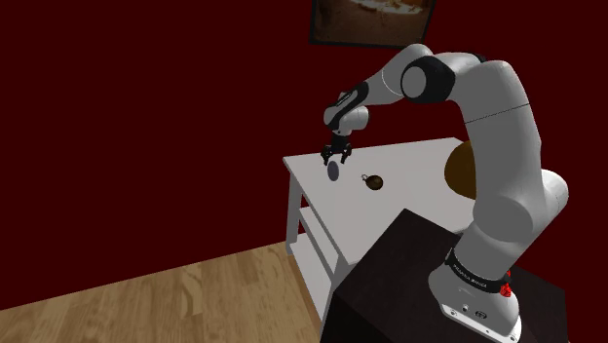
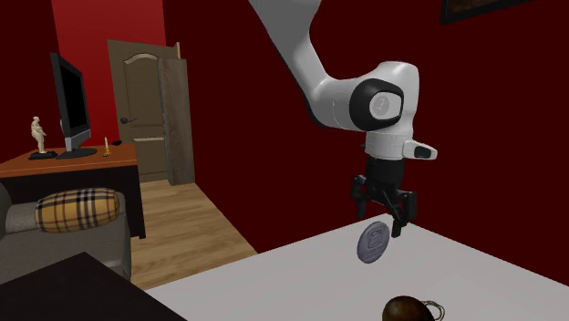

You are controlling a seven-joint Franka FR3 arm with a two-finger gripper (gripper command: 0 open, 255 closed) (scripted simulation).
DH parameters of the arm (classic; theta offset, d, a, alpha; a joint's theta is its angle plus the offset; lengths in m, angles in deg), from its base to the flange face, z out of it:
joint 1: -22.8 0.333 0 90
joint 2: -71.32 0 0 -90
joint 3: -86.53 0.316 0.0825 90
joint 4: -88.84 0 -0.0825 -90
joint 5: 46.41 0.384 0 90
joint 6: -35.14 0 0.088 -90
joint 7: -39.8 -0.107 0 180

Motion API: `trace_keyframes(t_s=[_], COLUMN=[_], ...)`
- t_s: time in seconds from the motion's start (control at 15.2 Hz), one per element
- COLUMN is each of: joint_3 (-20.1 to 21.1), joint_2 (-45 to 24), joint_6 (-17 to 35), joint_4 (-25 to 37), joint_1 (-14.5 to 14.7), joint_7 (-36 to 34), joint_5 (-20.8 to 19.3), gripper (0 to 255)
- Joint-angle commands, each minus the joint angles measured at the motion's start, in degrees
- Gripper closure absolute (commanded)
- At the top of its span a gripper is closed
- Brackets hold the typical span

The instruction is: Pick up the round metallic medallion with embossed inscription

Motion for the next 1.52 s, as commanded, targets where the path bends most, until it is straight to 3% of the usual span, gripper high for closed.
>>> trace_keyframes(t_s=[0.0,0.26,0.33,0.92,1.45], joint_3=[0.24,0.52,0.52,0.51,-0.34], joint_2=[-1.26,-2.76,-2.70,-2.76,1.77], joint_6=[1.03,2.18,2.29,2.18,-1.53], joint_4=[0.25,0.59,0.42,0.60,-0.21], joint_1=[-0.14,-0.34,-0.32,-0.34,0.25], joint_7=[0.15,0.38,0.39,0.38,-0.36], joint_5=[0.28,0.58,0.60,0.58,-0.38], gripper=[0,0,255,255,255])
